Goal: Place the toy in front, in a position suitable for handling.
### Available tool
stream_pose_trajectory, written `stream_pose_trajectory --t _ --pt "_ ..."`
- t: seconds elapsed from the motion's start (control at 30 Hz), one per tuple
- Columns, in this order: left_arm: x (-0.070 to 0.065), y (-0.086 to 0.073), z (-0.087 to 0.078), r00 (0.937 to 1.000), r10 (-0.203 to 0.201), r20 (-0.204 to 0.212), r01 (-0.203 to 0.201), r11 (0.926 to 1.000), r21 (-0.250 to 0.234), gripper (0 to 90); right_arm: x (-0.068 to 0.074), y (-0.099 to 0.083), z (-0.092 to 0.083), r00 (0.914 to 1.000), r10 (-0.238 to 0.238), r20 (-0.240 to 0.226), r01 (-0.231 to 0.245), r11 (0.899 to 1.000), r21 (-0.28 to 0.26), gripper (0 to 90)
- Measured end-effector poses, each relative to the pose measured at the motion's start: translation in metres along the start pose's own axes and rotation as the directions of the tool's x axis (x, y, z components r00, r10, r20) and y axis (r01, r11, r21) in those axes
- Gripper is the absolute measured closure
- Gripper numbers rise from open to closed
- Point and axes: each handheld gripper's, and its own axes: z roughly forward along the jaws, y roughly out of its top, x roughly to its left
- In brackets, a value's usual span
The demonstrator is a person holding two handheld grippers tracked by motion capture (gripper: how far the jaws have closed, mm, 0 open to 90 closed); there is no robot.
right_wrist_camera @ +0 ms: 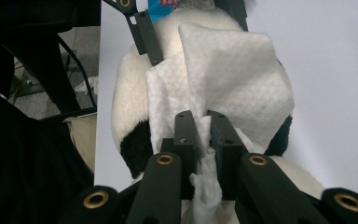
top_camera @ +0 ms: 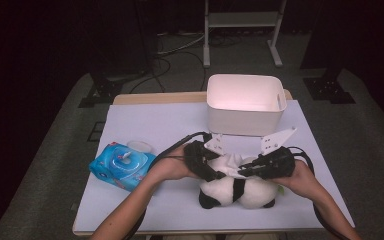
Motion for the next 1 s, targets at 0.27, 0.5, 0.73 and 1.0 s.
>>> stream_pose_trajectory --t 0.27,0.5,0.73,1.0 --pt "-0.009 -0.007 -0.01 0.9994 -0.034 0.009 0.035 0.9985 -0.043 25.5 0.015 0.003 0.012 0.9994 -0.032 -0.014 0.033 0.998 0.051 82.6" --pt "-0.013 -0.012 -0.02 0.9981 -0.06 0.015 0.061 0.9965 -0.058 19.4 0.029 0.006 0.017 0.9971 -0.072 -0.025 0.074 0.994 0.084 82.7" --pt "-0.022 -0.021 -0.014 0.997 -0.063 0.044 0.066 0.9951 -0.074 21.8 0.037 0.003 0.017 0.9965 -0.07 -0.044 0.074 0.993 0.094 82.8" --pt "-0.033 -0.027 -0.013 0.9982 -0.057 0.018 0.059 0.992 -0.111 23.2 0.044 0.017 0.013 0.9936 -0.109 -0.029 0.111 0.989 0.093 82.8"
